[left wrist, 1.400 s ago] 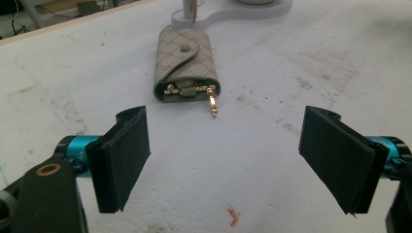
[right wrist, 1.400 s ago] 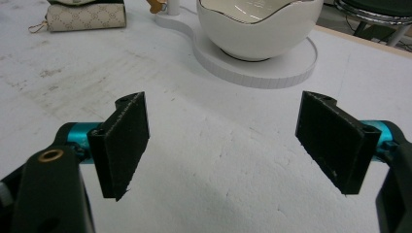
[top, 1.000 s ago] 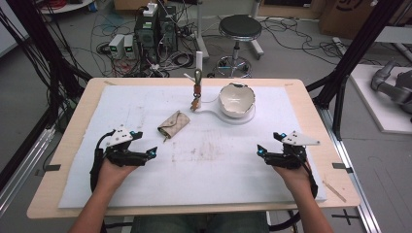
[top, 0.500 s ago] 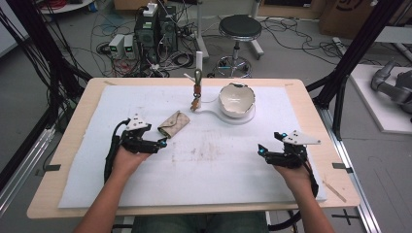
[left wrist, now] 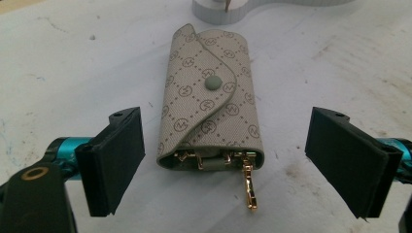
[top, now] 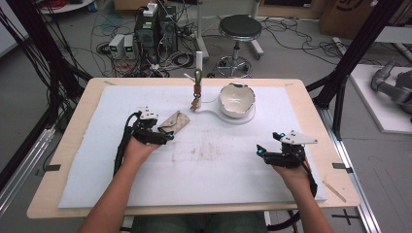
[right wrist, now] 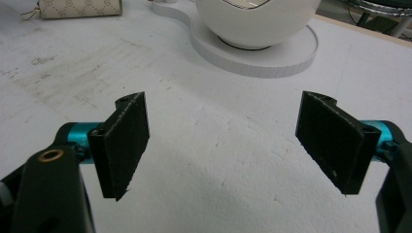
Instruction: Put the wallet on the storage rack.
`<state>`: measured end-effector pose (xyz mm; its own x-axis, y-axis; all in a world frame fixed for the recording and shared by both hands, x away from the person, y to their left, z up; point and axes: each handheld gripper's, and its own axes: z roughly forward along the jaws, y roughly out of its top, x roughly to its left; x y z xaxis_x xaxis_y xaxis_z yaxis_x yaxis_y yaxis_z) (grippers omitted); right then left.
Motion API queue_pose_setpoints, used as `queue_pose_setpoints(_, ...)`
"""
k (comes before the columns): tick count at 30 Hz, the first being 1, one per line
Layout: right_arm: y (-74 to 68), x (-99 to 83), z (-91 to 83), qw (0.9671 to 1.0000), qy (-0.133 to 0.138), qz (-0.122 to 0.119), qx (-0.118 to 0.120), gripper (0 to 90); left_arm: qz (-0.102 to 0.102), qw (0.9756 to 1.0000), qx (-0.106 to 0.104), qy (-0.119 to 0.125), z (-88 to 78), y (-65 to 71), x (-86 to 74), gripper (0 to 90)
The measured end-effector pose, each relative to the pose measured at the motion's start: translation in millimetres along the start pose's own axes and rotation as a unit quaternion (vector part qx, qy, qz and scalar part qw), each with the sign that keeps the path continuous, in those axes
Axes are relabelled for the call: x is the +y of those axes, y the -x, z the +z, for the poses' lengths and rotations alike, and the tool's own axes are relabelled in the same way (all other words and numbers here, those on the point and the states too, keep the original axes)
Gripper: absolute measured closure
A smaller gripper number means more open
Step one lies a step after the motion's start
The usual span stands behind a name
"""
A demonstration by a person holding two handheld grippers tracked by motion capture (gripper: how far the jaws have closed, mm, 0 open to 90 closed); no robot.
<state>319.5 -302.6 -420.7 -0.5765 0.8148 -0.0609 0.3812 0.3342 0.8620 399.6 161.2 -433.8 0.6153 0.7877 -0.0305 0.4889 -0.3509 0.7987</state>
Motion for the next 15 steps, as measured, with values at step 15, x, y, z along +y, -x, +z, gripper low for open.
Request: queue_pose_setpoints(15,0.9,-0.5,2.1,1.0,-0.005,0.001,0.004,20.2,0.01,0.9984,0.013,-0.054,28.4,-1.2,3.4,14.5)
